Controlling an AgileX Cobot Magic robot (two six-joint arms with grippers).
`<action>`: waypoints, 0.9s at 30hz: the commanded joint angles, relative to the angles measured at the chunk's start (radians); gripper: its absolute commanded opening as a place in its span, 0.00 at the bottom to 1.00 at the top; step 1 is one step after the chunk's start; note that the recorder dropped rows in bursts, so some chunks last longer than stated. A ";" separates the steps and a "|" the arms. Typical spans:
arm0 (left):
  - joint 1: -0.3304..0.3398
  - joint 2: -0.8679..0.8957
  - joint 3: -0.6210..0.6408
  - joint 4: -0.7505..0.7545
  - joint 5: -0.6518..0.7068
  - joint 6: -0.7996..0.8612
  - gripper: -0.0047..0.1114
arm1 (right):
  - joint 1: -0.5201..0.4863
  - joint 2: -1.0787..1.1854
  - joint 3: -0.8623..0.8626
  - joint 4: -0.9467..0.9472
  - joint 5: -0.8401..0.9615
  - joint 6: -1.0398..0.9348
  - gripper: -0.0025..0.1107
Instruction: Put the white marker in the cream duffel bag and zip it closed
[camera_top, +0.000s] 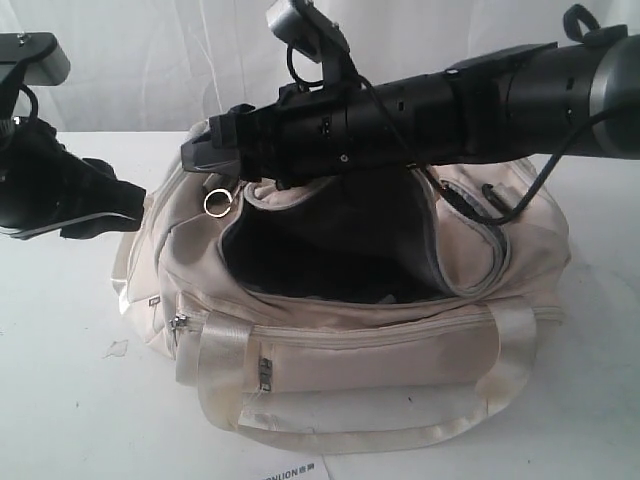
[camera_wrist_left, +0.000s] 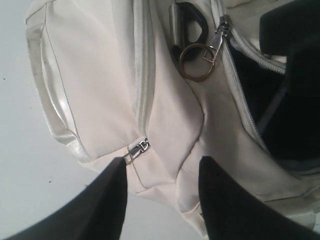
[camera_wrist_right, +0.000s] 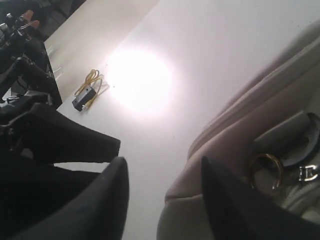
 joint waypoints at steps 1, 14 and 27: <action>0.004 -0.037 0.006 0.020 0.013 -0.003 0.47 | 0.000 0.023 -0.003 0.009 0.008 0.034 0.48; 0.004 -0.114 0.006 0.043 0.025 -0.003 0.47 | 0.000 0.044 -0.003 -0.158 -0.077 0.242 0.53; 0.004 -0.114 0.006 0.042 0.022 -0.005 0.47 | 0.000 0.087 -0.003 -0.146 -0.119 0.269 0.52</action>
